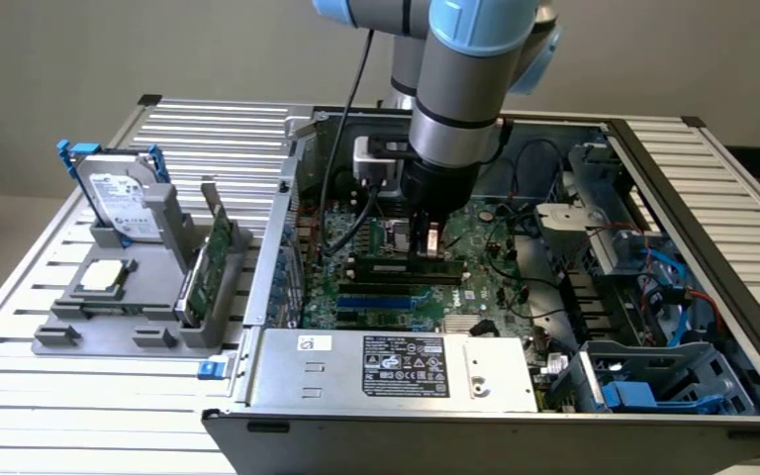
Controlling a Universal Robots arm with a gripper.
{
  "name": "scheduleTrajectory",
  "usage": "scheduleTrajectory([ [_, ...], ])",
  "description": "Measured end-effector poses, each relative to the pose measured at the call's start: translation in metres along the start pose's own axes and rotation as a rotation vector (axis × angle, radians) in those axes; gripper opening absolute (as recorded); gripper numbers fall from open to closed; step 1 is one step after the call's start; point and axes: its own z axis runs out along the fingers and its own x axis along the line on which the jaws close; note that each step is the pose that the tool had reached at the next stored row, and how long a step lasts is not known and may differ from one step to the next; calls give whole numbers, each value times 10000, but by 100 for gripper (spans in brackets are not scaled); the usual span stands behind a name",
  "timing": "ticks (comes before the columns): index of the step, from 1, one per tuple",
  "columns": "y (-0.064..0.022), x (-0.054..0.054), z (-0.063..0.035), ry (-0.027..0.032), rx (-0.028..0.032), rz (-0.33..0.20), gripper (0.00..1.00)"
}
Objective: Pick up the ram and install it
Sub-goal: 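Insert the ram into the slot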
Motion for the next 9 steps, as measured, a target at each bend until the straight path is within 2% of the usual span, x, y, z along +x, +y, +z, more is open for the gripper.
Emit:
scheduleTrajectory([
  [9, -1, 0, 10, 7, 1, 25, 14],
])
